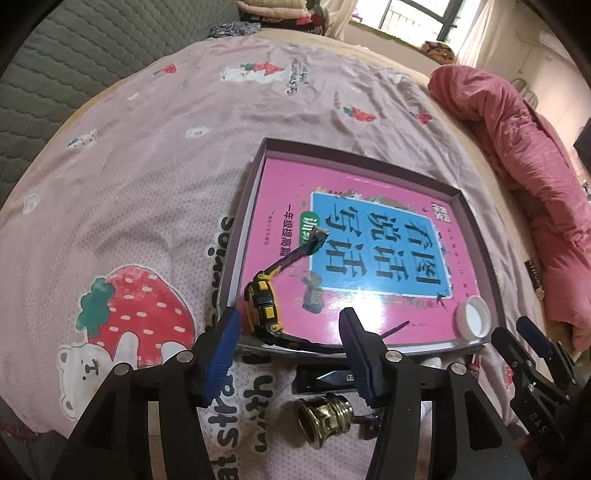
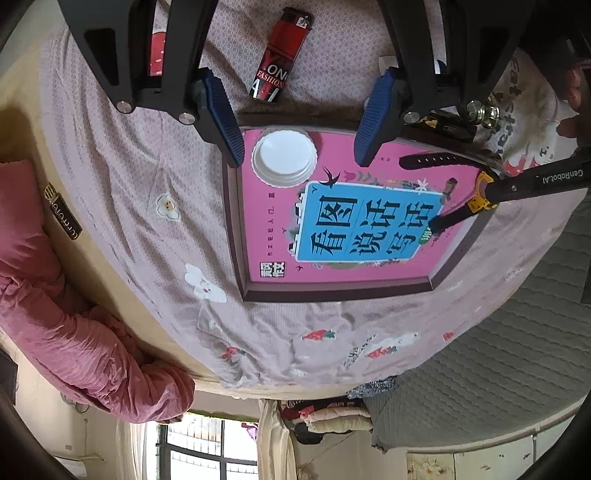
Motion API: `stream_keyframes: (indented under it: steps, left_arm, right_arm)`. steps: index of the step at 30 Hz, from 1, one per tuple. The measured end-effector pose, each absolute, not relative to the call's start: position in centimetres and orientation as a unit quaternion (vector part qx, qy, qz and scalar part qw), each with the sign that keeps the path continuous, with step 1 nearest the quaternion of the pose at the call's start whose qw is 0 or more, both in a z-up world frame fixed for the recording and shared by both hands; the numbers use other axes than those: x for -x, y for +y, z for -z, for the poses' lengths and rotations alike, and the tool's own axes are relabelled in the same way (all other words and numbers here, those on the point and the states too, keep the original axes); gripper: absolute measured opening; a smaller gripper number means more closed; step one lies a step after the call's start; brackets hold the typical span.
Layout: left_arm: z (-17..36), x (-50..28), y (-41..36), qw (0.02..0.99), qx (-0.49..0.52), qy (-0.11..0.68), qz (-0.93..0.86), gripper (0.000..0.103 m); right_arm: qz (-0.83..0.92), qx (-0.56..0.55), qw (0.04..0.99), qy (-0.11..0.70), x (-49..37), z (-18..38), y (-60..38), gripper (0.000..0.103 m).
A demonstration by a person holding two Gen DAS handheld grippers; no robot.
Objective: Organize rigid objects
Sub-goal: 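Lower and release the watch in the tray while right tool releases the cap beside the book, then withdraw both open tools up and away from the grey tray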
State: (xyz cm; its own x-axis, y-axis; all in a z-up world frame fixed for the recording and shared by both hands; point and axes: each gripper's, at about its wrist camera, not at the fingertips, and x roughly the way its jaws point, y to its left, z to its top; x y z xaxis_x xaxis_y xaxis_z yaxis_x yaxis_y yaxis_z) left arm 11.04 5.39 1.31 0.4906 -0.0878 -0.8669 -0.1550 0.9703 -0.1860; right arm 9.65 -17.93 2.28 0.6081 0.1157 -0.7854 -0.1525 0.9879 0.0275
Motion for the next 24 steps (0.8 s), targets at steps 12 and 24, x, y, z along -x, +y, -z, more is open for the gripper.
stream_keyframes:
  steps: [12, 24]
  left_arm:
    - [-2.7, -9.4, 5.4, 0.865, 0.117, 0.488, -0.011, 0.066]
    - [-2.8, -7.6, 5.0, 0.868, 0.11, 0.485, -0.007, 0.069]
  right_arm:
    - [-0.083, 0.012, 0.907, 0.413, -8.4, -3.5, -17.9, 0.061]
    - [-0.085, 0.0, 0.915, 0.394, -7.2, -4.4, -18.5, 0.062]
